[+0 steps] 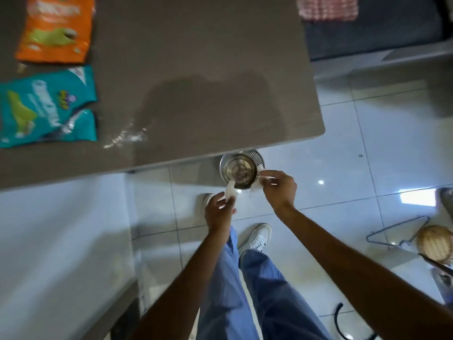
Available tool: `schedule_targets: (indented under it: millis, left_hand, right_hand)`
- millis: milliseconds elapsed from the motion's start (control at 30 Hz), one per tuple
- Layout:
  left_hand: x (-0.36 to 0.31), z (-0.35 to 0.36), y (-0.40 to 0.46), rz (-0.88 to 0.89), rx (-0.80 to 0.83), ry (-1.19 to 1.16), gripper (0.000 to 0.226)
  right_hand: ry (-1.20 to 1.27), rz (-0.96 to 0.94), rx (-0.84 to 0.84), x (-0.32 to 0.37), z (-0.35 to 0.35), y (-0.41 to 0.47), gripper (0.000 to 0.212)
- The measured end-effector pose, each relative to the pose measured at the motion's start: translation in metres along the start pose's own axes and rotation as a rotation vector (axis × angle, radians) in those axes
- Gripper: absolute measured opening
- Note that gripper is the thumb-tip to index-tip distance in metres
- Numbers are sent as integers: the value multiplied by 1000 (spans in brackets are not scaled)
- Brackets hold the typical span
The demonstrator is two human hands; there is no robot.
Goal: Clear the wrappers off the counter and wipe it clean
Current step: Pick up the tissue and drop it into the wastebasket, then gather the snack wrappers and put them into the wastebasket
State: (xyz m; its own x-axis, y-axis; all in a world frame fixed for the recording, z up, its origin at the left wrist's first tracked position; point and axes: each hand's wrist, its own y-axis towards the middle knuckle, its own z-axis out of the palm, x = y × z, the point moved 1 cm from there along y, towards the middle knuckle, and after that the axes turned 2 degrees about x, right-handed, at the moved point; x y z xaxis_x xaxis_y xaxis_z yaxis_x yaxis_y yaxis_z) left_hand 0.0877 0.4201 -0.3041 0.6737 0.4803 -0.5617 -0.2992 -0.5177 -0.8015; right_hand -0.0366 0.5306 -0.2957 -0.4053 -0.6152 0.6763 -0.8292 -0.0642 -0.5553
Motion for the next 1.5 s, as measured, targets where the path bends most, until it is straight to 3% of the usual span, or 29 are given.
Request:
schedule_targets:
  millis: [100,233,300,400,467,600,700,800,867,967,1067,1133,1200,1267,1367,1400,1500]
  left_hand:
    - [10,40,101,-153,11,-74,33]
    - [10,76,188,-243,206,41,27]
    - [4,75,195,-273,287,150,38]
    - [-11,49,153,-106,189,367,45]
    - [-22,27,95,88,179,459,36]
    - [-53,-33,-31,592,130,511,28]
    - [-77,-79,-89,947,-118,588,27]
    - [-129,-125,-105,1101,-400,569,38]
    - [-176,-158,-89,1080,-570,657,51]
    - [-249,-205,-50,762,-718,635,67]
    - [-295,-241,-14,382,-630,675,91]
    - [-306,-261,3,205,-512,737,114]
    - [-306,-272,15,143,-423,758,125]
    - [-301,-278,23,206,-471,802,109]
    - [-307,-282,24,383,-647,905,48]
    - [-308,-283,21,426,-656,882,36]
    - [-310,-290,6,493,-612,592,28]
  right_hand:
    - [390,397,-132,-58,51,68,19]
    - [681,531,-32,-94,99,127,29]
    - [697,555,81,-92,104,128,25]
    - [446,513,165,-72,93,99,31]
    - [108,301,198,-50,73,60,37]
    - [-301,-428,191,15,18,-54,38]
    - [-383,-838,151,55,-7,-109,32]
    - [-292,-1089,90,131,-5,-115,41]
    - [-348,-1165,36,198,14,-100,48]
    - [-491,-1105,66,300,63,-63,50]
    - [-772,-1022,209,383,126,-33,56]
    - [-717,-933,333,420,168,-24,65]
    - [-647,-913,408,441,200,-18,81]
    - [-739,-920,429,443,228,-11,83]
    - [-792,-910,303,437,246,-7,37]
    - [-762,-895,254,436,243,-10,32]
    - [-635,-870,124,431,214,-24,33]
